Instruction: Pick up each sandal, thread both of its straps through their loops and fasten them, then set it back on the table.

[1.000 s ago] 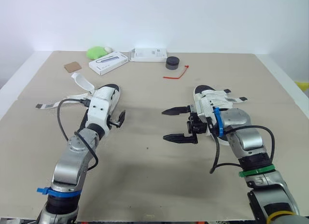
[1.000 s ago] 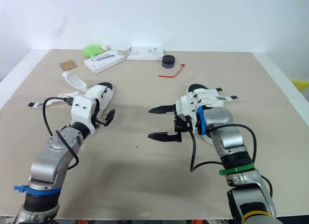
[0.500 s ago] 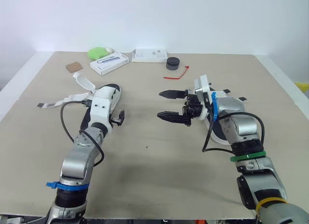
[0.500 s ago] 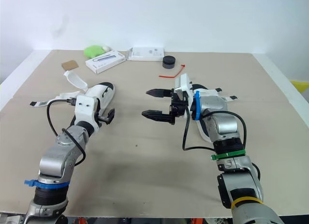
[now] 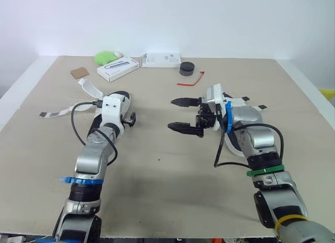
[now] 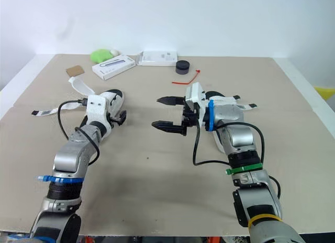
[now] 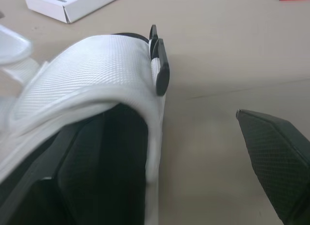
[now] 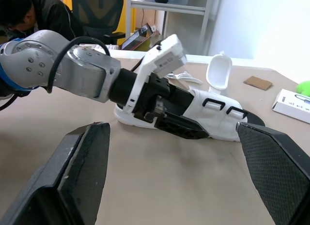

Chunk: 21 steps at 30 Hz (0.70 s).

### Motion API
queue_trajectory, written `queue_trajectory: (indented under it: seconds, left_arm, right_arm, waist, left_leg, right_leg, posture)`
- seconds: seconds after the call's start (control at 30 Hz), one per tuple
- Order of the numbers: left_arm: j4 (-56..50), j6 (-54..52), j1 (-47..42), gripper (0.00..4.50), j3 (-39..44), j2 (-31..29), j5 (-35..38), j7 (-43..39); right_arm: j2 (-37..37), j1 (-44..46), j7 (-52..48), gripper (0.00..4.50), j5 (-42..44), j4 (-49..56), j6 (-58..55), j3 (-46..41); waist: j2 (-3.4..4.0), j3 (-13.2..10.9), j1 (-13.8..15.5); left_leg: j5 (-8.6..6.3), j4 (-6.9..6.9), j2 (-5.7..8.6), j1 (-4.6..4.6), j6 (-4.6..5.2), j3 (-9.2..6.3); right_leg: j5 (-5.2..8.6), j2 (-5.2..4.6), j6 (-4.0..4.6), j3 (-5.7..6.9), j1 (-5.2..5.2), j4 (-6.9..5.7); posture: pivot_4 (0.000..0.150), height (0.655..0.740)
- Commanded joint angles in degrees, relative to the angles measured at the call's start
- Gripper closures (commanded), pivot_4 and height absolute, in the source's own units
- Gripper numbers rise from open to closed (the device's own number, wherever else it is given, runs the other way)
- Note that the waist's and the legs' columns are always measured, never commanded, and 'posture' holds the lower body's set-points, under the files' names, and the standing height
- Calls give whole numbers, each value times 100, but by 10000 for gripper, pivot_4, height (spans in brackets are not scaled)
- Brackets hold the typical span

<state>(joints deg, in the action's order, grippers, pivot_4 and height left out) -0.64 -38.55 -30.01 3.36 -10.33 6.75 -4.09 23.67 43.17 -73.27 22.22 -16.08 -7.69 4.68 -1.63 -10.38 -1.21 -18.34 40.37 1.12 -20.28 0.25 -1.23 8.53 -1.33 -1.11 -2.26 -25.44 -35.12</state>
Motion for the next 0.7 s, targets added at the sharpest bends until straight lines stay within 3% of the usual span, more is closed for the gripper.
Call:
queue_trajectory:
  seconds: [0.03,0.07,0.2,0.33,0.7]
  left_arm:
    - [228,357,-239,5434,28,-135,-64,-148]
    - [281,396,-257,8343,18,-150,-71,-170]
    - [412,506,-261,27713,-19,-213,-34,-349]
    - [407,646,-194,43961,-37,-385,33,-670]
    - [-1671,2551,1620,43961,-769,-2558,1213,-5286]
  right_arm:
    - [-5,132,19,0,-12,21,132,-58]
    - [-2,137,17,0,-15,16,131,-65]
    - [37,145,26,0,-17,6,84,-85]
    - [104,145,14,0,20,6,27,-129]
    - [809,-32,-386,0,322,435,-430,-335]
  waist:
    - [0,0,-2]
    - [0,0,-2]
    - [0,0,-2]
    - [0,0,1]
    - [3,0,-3]
  left_leg:
    - [0,-1,0,0,-1,1]
    - [0,-1,-1,0,-1,1]
    - [-1,-2,-2,-1,-2,0]
    - [0,-2,-1,-1,-4,-1]
    - [-4,-9,-10,-57,-9,11]
  right_leg:
    - [0,-1,0,-1,-1,0]
    - [0,-1,0,-1,-1,0]
    - [0,-7,1,-1,-2,0]
    - [0,-6,1,0,-2,0]
    - [8,-11,12,-5,-69,2]
  posture:
    - [1500,7400]
    - [1500,7400]
    - [1500,7400]
    - [1500,7400]
    - [1500,7400]
